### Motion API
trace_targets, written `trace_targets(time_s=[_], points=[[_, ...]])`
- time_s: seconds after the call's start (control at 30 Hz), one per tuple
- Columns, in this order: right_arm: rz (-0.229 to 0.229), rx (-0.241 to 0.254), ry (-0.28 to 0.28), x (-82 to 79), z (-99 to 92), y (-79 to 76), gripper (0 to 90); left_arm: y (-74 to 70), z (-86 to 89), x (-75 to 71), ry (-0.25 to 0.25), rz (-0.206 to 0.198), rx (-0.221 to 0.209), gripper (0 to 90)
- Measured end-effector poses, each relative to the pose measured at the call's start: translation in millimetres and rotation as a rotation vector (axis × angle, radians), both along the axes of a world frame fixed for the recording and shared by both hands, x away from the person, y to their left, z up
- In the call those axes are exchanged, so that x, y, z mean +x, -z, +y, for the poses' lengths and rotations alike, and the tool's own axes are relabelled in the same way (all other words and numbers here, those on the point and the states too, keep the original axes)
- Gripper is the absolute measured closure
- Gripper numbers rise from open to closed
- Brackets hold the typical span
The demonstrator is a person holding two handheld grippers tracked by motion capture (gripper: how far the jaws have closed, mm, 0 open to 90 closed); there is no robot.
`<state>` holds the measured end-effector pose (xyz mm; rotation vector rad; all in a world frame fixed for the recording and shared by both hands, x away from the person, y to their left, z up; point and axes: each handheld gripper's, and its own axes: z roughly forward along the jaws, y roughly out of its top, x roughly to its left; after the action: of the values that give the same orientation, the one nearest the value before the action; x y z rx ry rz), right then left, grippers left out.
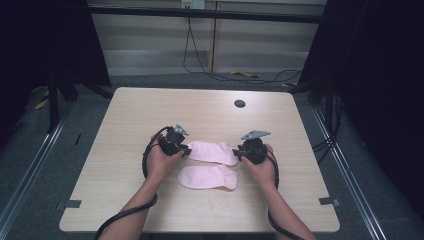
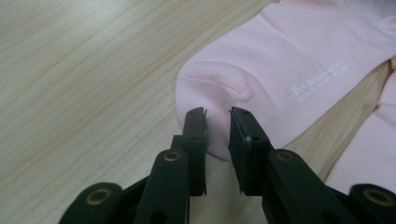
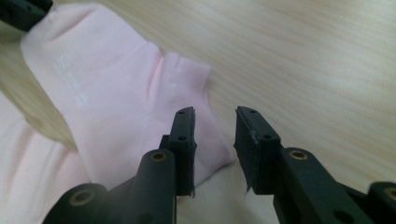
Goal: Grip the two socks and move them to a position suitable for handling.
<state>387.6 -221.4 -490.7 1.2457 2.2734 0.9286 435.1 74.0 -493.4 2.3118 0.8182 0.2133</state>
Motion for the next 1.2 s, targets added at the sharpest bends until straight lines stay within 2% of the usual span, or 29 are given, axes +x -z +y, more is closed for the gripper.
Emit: trace_targets(time_s=[0.07,0.17,0.23,0.37,0.43,0.6,0.67,0.7,0.83,0.93,1.1,1.2], points=[[-0.012,0.017,0.006,4.0,1.8,-1.8,68.5,-0.9,0.0,2.1,-0.018,-0.015,-0.02,75.6],[-0.013,0.004,0.01,11.2,5.1,-2.0,68.0,-2.7,-1.5,6.9,-0.039,-0.011,-0.041,74.9],[-0.009,0.013,0.02,17.3,5.3,-0.3,67.9,-0.5,-3.1,10.2,-0.035,-0.01,-0.016,74.3],[0.009,0.05,0.008,21.0,8.3,4.5,67.8,2.6,-5.8,8.4,-0.036,-0.013,-0.014,73.6],[0.009,0.021,-0.007,20.2,11.2,7.6,68.3,1.5,-5.3,7.6,-0.02,-0.011,0.006,73.8],[0.017,0.025,-0.01,17.1,10.2,8.0,70.4,0.6,-3.7,3.3,-0.028,0.004,0.009,75.1],[0.024,0.015,-0.007,15.6,8.3,6.8,70.4,0.7,-3.2,2.1,-0.026,-0.007,0.015,75.4],[0.024,0.016,-0.005,15.2,7.4,6.8,70.5,1.7,-2.6,1.7,-0.033,-0.001,-0.002,75.4],[0.041,0.061,0.007,14.0,4.3,8.5,76.3,1.6,-1.3,3.3,-0.032,0.016,-0.011,76.7],[0.051,0.057,0.009,13.8,6.7,7.6,80.3,1.8,0.4,4.7,-0.03,0.026,-0.018,80.0],[0.059,0.073,0.013,13.5,7.9,7.9,86.5,3.6,1.2,5.2,-0.049,0.051,-0.06,86.4],[0.065,0.07,0.012,15.1,8.8,7.2,87.2,3.2,1.1,6.0,-0.051,0.058,-0.058,87.1]])
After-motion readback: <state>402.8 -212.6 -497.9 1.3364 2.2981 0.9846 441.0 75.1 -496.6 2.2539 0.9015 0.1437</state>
